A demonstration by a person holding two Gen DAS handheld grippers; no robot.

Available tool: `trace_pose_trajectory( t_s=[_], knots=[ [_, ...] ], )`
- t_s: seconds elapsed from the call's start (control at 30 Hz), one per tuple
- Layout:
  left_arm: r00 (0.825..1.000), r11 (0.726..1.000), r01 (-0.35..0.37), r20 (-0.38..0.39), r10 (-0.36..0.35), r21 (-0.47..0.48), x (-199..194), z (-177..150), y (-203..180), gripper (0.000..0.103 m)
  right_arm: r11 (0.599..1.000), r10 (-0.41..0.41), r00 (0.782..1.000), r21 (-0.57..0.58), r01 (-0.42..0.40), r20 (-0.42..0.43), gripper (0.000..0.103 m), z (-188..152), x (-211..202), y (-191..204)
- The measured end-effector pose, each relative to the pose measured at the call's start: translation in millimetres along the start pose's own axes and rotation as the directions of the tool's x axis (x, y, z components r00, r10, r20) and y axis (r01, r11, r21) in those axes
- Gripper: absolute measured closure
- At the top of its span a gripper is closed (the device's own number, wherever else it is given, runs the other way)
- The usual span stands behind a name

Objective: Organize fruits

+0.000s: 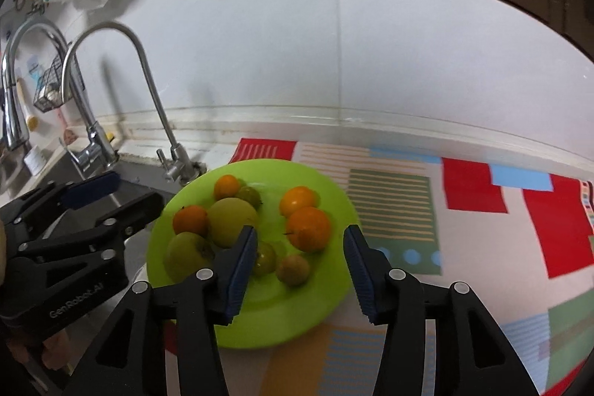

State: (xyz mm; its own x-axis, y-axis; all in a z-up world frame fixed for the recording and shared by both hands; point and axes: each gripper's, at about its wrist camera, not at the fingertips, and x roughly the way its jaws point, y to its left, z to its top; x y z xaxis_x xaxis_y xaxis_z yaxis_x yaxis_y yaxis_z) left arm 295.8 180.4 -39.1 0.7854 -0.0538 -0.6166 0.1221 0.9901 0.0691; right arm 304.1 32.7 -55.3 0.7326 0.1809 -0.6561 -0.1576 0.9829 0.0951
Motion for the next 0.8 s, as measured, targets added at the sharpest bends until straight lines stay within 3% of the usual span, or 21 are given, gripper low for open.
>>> trace_pose_trajectory(
  t_s=[0.27, 0.8],
  knots=[
    [0.999, 1.0, -0.009, 0.046, 0.009, 0.0, -47, -8, -17, 0.03, 0.999, -0.047, 0.996, 0.03, 0.045, 0.078, 0.035, -10, -54, -13],
    [0.987, 0.998, -0.061, 0.149, 0.063, -0.017, -146, -41, -57, 0.01, 0.987, -0.15, 0.972, 0.088, 0.136, 0.18, 0.018, -52, -163, -42]
  ],
)
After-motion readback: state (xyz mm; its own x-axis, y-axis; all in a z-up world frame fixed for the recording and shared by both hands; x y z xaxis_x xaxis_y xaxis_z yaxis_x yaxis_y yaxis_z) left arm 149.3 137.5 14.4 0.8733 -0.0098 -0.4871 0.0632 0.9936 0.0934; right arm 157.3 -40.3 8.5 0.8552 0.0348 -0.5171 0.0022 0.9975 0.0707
